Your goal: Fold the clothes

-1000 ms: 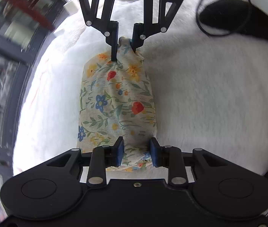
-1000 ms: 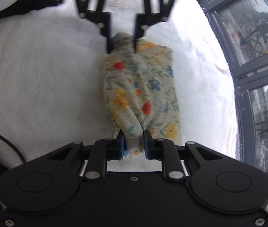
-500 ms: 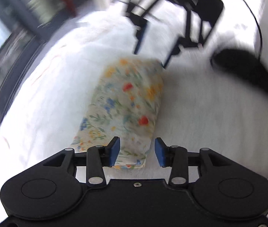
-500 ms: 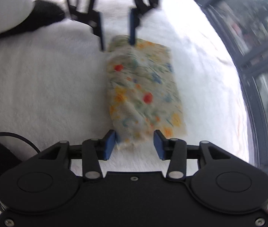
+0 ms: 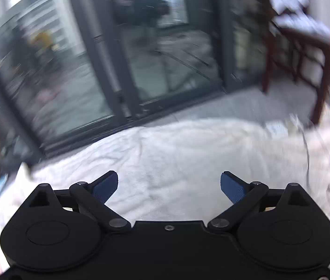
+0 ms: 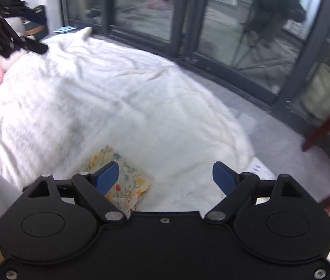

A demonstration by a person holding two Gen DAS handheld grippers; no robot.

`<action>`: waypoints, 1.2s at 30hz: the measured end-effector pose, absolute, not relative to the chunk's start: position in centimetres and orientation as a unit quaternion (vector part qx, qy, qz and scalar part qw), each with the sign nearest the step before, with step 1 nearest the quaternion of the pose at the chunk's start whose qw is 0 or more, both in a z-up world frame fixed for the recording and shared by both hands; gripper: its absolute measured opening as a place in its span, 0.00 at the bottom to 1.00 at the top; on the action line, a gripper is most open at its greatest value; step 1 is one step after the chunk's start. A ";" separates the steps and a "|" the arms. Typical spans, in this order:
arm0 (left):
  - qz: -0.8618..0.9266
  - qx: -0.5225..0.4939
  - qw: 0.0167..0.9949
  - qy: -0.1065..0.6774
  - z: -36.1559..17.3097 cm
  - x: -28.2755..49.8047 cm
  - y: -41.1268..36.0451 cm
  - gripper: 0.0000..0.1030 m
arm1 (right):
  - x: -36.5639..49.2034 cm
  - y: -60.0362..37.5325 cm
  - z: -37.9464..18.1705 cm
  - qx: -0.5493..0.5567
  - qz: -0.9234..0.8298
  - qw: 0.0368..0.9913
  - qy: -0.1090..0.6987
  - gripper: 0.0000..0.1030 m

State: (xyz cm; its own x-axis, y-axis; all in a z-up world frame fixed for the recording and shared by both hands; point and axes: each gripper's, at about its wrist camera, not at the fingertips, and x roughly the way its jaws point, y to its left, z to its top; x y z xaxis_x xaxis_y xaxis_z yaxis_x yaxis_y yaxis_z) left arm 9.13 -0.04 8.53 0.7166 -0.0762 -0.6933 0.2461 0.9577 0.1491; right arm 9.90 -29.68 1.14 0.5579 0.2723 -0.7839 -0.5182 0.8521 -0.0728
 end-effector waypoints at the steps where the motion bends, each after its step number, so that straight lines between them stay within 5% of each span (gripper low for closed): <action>1: -0.080 0.098 0.918 0.376 9.3 8.6 0.0 0.95 | 9.4 -29.6 2.0 -0.144 0.224 0.869 0.417 0.90; 7: -0.027 -0.001 0.878 0.478 8.0 3.2 -0.2 1.00 | 5.3 -28.5 6.1 0.024 0.231 0.824 0.516 0.96; 13: -0.006 -0.060 0.791 0.609 -0.4 -1.4 1.1 1.00 | 1.6 -27.0 -0.5 0.100 0.157 0.768 0.613 0.96; 18: 0.023 -0.024 0.797 0.603 -1.8 -1.7 0.6 1.00 | 0.7 -24.6 -4.6 0.032 0.086 0.762 0.641 0.96; 36: 0.012 -0.021 0.790 0.612 -2.0 -1.5 -0.6 1.00 | 1.0 -23.5 -4.5 0.037 0.092 0.762 0.640 0.96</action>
